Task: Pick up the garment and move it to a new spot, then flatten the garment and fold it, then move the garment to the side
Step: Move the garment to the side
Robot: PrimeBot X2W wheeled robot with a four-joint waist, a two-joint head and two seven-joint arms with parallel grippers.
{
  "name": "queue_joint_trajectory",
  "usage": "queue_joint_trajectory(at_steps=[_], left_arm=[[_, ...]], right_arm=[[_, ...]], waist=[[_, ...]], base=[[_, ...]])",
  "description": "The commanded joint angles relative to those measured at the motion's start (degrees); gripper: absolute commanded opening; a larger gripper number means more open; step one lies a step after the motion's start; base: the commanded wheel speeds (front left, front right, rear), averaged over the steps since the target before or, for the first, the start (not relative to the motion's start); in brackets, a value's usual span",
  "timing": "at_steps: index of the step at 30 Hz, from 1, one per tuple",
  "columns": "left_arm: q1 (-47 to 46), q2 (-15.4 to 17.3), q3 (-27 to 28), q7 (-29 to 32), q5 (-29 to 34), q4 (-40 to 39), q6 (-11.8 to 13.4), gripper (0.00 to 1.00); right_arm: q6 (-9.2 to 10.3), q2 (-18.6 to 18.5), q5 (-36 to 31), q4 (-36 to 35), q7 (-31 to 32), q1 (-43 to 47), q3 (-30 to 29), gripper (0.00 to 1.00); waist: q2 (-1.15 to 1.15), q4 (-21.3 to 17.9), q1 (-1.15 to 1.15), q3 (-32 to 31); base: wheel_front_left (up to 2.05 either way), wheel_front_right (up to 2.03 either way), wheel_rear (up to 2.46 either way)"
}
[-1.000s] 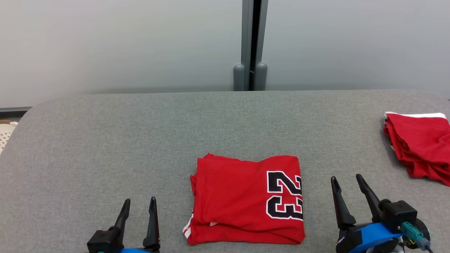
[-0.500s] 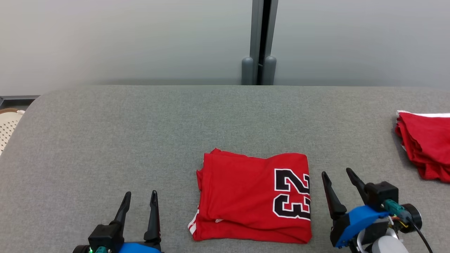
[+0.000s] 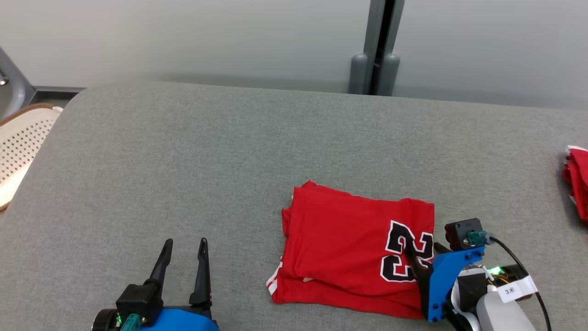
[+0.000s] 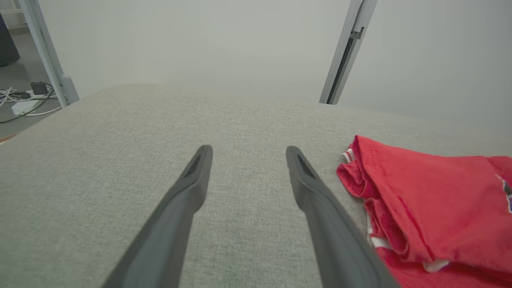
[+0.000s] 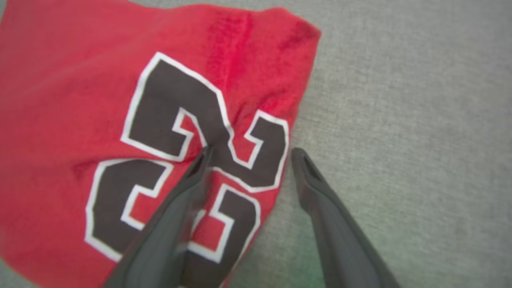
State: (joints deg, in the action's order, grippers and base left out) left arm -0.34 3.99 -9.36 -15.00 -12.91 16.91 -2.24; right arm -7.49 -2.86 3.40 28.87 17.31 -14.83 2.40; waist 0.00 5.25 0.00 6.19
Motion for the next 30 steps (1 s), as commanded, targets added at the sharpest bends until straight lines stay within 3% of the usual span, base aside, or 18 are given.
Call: queue_joint_trajectory(at_steps=[1, 2, 3, 4, 5, 6, 8, 13, 22, 30], left_arm=[[-1.0, 0.0, 0.5, -0.3, 0.4, 0.0, 0.1, 1.0], [-1.1, 0.0, 0.6, -0.3, 0.5, 0.0, 0.1, 1.0], [-1.2, 0.0, 0.7, -0.3, 0.4, -0.1, 0.1, 1.0], [-1.2, -0.1, 0.8, -0.3, 0.5, -0.1, 0.1, 1.0], [-1.3, -0.1, 0.9, -0.3, 0.5, -0.2, 0.1, 1.0], [-1.3, -0.1, 0.9, -0.3, 0.5, -0.2, 0.1, 1.0], [-1.6, -0.2, 0.9, -0.3, 0.7, -0.4, 0.0, 1.0], [-2.0, -0.3, 1.0, -0.3, 1.2, -1.1, -0.2, 1.0], [-5.1, 0.9, 1.1, -0.2, 3.6, -4.2, -0.5, 1.0], [-8.3, 3.8, 0.6, 0.7, 5.2, -5.0, -0.8, 1.0]], right_arm=[[0.0, -0.1, 0.8, 0.5, 0.8, -0.6, 0.4, 1.0], [0.0, -0.1, 1.2, 0.7, 1.6, -0.8, 0.7, 1.0], [0.0, 0.0, 1.8, 0.9, 2.1, -0.9, 0.9, 0.93], [0.0, 0.0, 2.3, 1.0, 2.4, -1.0, 1.3, 0.48], [0.0, 0.0, 2.7, 0.9, 2.6, -1.2, 1.5, 0.41], [0.0, 0.0, 2.7, 0.9, 2.6, -1.2, 1.5, 0.41], [0.0, -0.2, 3.7, 0.5, 3.1, -1.9, 2.4, 0.0], [0.01, -3.0, 4.7, -2.2, 2.3, -5.0, 3.8, 0.0], [0.0, -10.1, 5.1, -8.4, 3.1, -11.0, 3.1, 0.0], [0.0, -9.6, 6.1, -10.7, 0.4, -12.2, 0.9, 0.0]], waist=[[0.0, 0.5, 0.0, 0.6], [0.0, 0.5, 0.0, 0.7], [0.0, 0.5, 0.0, 0.9], [0.0, 0.4, 0.0, 1.0], [0.0, 0.2, 0.0, 1.2], [0.0, 0.2, 0.0, 1.2], [0.0, -0.4, 0.0, 1.5], [0.0, -3.5, 0.0, 2.7], [0.0, -16.4, 0.0, 8.5], [0.0, -26.5, 0.0, 13.2]], base=[[0.0, 0.0, 0.0], [0.0, 0.0, 0.0], [0.0, 0.0, 0.0], [0.0, 0.0, 0.0], [0.0, 0.0, 0.0], [0.0, 0.0, 0.0], [0.0, 0.0, 0.0], [0.0, 0.0, 0.0], [0.0, 0.0, 0.0], [0.0, 0.0, 0.0]])
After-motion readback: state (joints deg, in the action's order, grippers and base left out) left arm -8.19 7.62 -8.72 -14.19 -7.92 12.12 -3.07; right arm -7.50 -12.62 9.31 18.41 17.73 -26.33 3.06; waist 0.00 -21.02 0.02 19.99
